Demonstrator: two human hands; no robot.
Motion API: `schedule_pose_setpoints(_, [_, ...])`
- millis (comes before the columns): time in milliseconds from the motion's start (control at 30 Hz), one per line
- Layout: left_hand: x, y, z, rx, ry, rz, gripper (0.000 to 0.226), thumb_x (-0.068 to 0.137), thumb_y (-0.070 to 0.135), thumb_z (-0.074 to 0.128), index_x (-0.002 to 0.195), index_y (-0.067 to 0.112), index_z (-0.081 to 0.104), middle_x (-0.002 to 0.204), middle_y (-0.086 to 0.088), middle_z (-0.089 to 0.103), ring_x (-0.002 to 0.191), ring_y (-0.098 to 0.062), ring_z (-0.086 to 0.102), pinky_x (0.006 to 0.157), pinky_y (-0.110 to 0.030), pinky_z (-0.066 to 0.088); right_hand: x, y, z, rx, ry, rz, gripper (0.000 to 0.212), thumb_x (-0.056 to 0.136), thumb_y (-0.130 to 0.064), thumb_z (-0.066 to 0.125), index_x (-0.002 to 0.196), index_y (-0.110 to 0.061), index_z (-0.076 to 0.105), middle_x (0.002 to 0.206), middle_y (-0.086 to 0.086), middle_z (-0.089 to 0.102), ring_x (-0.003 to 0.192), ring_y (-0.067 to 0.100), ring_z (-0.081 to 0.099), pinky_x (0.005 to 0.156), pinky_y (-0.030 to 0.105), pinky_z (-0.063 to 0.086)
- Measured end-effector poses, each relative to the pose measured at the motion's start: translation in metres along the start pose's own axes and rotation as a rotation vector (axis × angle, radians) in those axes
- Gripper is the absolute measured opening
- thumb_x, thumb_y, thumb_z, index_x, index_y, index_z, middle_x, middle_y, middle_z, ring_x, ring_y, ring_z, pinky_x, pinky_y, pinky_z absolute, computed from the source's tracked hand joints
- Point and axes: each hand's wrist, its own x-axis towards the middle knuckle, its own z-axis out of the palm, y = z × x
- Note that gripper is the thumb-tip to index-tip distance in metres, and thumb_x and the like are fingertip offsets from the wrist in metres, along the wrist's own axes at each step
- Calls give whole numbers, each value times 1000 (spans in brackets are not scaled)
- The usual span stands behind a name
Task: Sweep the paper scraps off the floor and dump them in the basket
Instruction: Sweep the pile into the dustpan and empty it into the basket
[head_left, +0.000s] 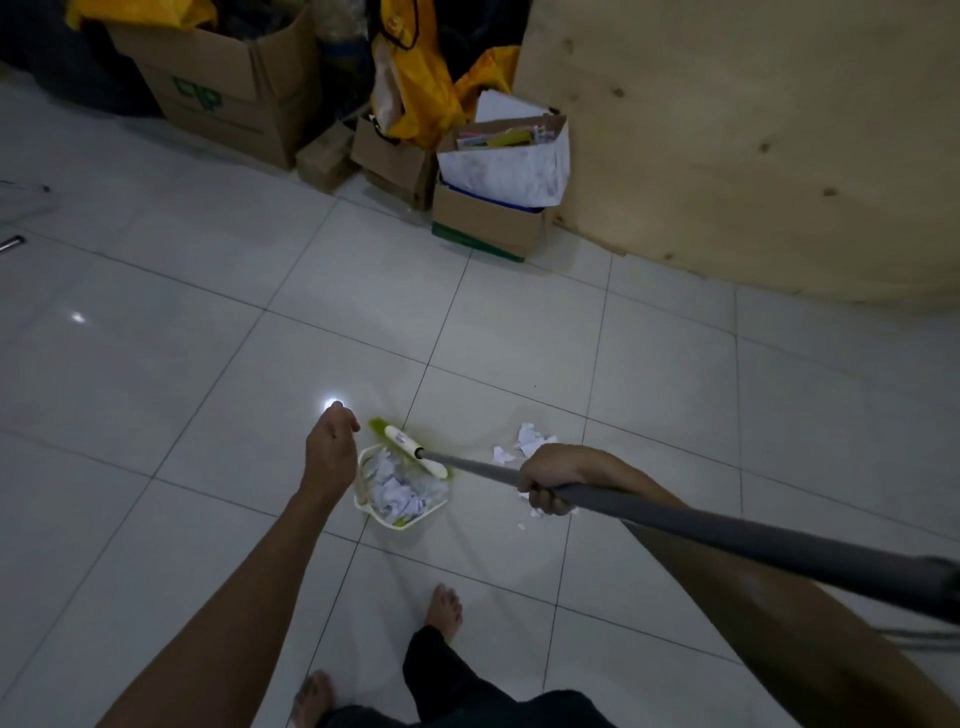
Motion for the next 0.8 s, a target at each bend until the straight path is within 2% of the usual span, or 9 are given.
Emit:
schedule_pose_setpoints(100, [-3,1,0,7,-13,7,69,78,52,16,79,-7,52,72,-16,47,67,-22,43,58,-30,34,-22,14,-11,104,-33,-8,6,97,-9,37,97,-9,43,43,-2,39,28,5,35,31,12,25])
schedule_pose_setpoints(200, [-8,-1,-5,4,-21,15,70,78,52,17,78,-8,53,73,-16,49,68,-22,43,59,-28,34,-34,26,-12,108,21,-74,16,94,-5,38,109,-7,44,57,3,40,28,6,36,33,10,27])
schedule_pose_setpoints(300, [-12,-5,-10,8,-28,6,71,78,53,17,79,-7,54,74,-16,50,69,-23,45,60,-28,36,-32,35,-2,51,104,-122,11,93,-2,41,102,-4,46,57,7,43,32,9,38,35,13,30])
schedule_pose_setpoints(400, [-17,-7,-14,15,-34,-6,70,77,53,17,79,-6,54,74,-17,50,70,-23,45,59,-30,35,-15,44,16,-179,197,-183,8,89,-4,48,88,-5,57,62,7,53,46,15,48,43,24,40])
schedule_pose_setpoints(467, [-20,-7,-17,15,-42,-10,69,77,51,17,79,-7,54,73,-16,50,69,-23,45,60,-29,35,-3,50,33,-294,238,-200,21,89,-9,48,69,-17,47,67,2,50,54,13,47,50,23,42])
schedule_pose_setpoints(533, [-24,-5,-17,12,-57,-16,68,77,50,18,79,-7,53,73,-13,49,69,-22,44,60,-28,35,7,55,48,-294,230,-202,28,89,-9,46,64,-19,39,68,1,45,57,12,42,54,22,39])
schedule_pose_setpoints(667, [-29,-1,-16,21,-81,7,71,76,53,16,81,-7,54,74,-12,48,67,-19,43,60,-26,36,18,57,75,-8,120,-109,16,88,-2,46,73,-7,49,63,8,52,50,15,46,48,26,39])
schedule_pose_setpoints(800, [-35,-2,-13,69,-117,46,59,84,43,17,81,-4,54,76,-13,48,71,-23,45,59,-25,35,9,65,81,235,23,-14,14,91,0,43,77,-2,47,44,6,44,36,13,38,41,18,32])
